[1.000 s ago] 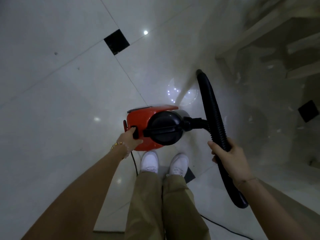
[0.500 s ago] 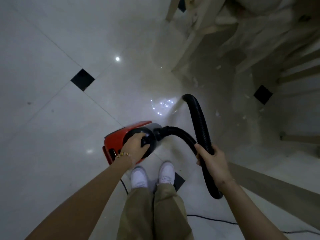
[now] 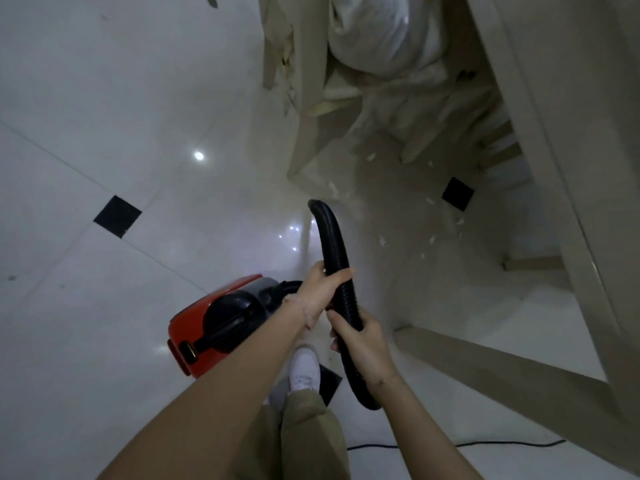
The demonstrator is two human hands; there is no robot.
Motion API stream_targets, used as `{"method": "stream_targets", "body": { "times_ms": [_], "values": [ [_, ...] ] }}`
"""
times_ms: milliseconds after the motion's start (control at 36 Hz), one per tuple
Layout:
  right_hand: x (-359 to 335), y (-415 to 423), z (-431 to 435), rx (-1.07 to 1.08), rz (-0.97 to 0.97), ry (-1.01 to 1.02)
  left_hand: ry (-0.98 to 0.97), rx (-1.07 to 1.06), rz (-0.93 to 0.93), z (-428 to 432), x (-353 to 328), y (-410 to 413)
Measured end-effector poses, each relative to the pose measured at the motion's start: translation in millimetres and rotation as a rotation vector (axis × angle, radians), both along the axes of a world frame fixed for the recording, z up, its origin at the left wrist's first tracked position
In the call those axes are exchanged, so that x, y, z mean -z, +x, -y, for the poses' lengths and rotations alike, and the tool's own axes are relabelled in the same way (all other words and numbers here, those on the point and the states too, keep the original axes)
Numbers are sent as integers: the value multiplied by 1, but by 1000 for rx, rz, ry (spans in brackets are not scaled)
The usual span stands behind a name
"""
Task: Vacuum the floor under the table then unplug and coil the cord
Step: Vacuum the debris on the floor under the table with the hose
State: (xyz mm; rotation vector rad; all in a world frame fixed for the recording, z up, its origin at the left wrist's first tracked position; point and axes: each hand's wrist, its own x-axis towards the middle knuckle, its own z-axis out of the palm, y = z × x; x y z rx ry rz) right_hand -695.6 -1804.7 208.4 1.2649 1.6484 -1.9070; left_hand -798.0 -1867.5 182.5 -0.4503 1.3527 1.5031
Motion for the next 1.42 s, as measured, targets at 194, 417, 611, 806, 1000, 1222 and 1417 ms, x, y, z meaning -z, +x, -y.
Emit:
{"method": "stream_targets", "body": {
  "times_ms": [194, 417, 611, 806, 1000, 1222, 1417],
  "values": [
    [15, -4, -16, -17, 12, 30, 15, 32, 6, -29, 11, -16],
    [36, -8, -29, -53, 42, 29, -60, 69, 31, -44, 33, -19],
    [56, -7, -46, -131, 60, 34, -109, -12, 57, -52, 49, -20],
    [76, -14, -52, -260, 142, 174, -141, -57, 103, -56, 70, -29],
    [87, -17, -44, -210, 171, 181, -143, 29, 72, -57, 86, -33],
    [85, -17, -41, -175, 182, 174, -93, 52, 137, -60, 88, -38],
    [86, -26, -41, -189, 200, 177, -101, 73, 154, -63, 87, -50]
  ]
}}
